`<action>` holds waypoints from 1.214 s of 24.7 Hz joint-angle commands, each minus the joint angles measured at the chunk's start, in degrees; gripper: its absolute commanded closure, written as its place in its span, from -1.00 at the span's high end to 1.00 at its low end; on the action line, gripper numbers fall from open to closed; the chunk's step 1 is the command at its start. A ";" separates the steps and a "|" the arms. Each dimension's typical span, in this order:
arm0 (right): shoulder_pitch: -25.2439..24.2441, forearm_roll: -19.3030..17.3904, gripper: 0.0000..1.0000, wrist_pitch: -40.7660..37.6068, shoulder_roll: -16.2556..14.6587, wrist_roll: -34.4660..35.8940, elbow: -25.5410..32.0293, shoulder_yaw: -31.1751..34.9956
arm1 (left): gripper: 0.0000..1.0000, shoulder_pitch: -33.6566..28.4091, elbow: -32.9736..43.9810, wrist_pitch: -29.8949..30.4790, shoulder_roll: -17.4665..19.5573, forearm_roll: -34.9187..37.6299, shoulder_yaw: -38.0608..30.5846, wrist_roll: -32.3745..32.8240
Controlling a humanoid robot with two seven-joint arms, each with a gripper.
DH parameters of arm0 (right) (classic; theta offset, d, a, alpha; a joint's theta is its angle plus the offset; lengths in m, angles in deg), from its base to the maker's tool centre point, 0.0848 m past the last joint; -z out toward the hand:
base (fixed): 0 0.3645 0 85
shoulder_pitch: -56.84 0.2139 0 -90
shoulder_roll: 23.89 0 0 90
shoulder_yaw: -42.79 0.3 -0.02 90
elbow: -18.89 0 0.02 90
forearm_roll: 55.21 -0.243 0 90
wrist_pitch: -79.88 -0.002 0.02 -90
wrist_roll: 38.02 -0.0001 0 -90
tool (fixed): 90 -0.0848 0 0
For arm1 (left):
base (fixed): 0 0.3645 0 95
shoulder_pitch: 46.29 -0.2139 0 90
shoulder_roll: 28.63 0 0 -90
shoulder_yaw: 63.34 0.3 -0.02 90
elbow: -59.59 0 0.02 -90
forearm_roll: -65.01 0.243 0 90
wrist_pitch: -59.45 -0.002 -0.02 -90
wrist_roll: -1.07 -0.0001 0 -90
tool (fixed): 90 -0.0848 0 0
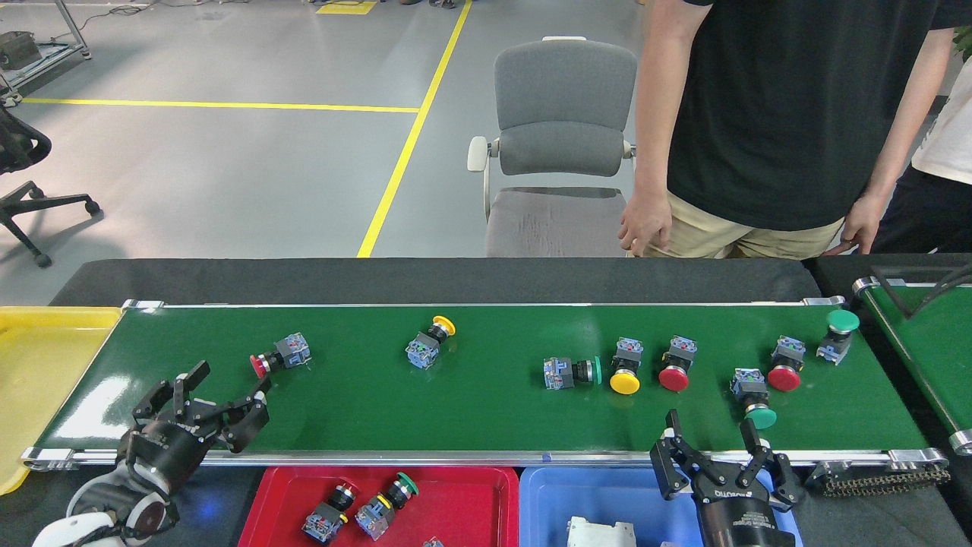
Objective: Pick switch part from conveyor to tray
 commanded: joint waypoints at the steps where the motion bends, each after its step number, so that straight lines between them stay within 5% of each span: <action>1: 2.93 1.17 0.97 0.79 0.67 -0.26 -2.70 -1.39 | 1.00 2.60 -3.02 1.23 1.31 -0.07 1.20 -2.45; 12: 18.22 0.91 0.97 0.70 5.77 -0.17 -18.52 -11.14 | 1.00 10.95 -18.75 2.29 1.22 0.11 2.08 -5.87; 23: 22.44 0.65 0.98 0.09 9.72 -1.84 -26.87 -14.39 | 0.98 16.75 -27.45 -7.82 0.51 0.81 10.87 -12.03; 28: 22.44 -0.14 0.98 0.00 10.25 -1.84 -28.19 -14.48 | 0.50 16.83 -27.63 -8.87 -0.28 0.81 11.13 -12.20; 30: 23.14 -0.32 0.98 0.26 11.21 -1.84 -29.33 -14.31 | 0.48 16.75 -27.63 -8.78 -1.42 0.98 11.31 -12.20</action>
